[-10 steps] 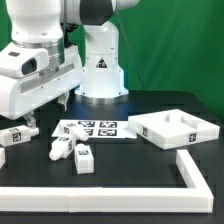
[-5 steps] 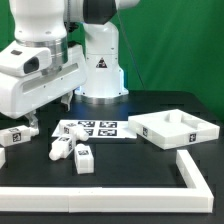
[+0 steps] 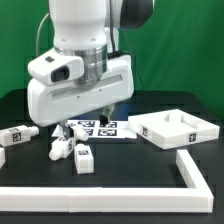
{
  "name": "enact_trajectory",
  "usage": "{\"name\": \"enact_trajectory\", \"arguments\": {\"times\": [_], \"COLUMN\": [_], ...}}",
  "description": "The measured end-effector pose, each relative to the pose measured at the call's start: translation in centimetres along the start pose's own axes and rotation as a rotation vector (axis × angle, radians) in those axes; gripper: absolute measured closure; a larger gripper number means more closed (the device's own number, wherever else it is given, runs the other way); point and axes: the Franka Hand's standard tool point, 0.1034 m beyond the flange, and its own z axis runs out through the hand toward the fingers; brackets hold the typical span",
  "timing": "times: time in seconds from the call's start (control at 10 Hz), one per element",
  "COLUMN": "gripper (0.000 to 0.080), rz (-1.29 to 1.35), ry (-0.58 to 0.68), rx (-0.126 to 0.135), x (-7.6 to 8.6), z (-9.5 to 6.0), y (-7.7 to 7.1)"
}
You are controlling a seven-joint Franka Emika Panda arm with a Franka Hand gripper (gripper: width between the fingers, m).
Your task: Assemble one leg
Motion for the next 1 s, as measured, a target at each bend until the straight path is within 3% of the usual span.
{"name": "enact_trajectory", "arguments": {"times": [0.1, 0.5, 0.6, 1.0], "gripper": [0.0150, 0.0150, 0.0150, 0.0150], "rz": [-0.019, -0.013, 0.062, 0.172], "ry": [0.003, 0.004, 0.020, 0.034], "rx": [0.014, 0.017, 0.020, 0.045], "x": [-0.3, -0.2, -0.3, -0.5], "z": [0.5, 0.7, 1.4, 4.4], "y": [0.4, 0.3, 0.9, 1.0]}}
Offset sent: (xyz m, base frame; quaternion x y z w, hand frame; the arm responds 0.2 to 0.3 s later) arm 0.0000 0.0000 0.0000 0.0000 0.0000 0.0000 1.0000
